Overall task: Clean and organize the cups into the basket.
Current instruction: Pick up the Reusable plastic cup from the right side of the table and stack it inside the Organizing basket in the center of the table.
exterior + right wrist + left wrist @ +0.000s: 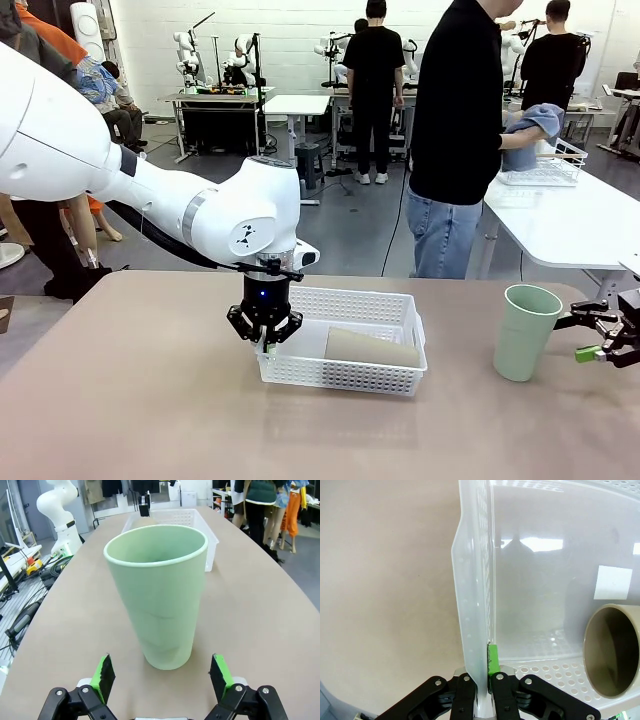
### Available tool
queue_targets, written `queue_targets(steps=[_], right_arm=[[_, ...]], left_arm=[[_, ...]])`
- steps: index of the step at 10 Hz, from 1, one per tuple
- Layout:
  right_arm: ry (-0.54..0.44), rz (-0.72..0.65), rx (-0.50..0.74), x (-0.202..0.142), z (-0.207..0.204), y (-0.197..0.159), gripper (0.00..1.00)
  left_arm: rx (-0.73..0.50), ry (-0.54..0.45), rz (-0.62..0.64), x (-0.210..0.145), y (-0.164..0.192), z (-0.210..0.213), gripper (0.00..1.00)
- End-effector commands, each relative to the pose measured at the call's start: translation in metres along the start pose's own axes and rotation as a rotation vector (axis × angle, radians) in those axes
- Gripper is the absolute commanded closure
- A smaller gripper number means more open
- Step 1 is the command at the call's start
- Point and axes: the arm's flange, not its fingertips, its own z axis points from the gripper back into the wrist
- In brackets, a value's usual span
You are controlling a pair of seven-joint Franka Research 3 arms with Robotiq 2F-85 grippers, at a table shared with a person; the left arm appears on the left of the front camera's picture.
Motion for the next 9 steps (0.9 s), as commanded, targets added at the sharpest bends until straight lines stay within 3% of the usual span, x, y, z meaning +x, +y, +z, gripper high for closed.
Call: queue_targets(steps=[1, 9], right_arm=[[0.000, 0.002, 0.002, 0.001, 0.001, 0.000, 0.00], [0.004, -0.039, -0.044, -0.015, -0.050, -0.014, 0.00]], left_arm=[[0.011, 0.000, -0.009, -0.001, 0.000, -0.004, 1.00], [0.011, 0.000, -0.009, -0.001, 0.000, -0.004, 1.00]])
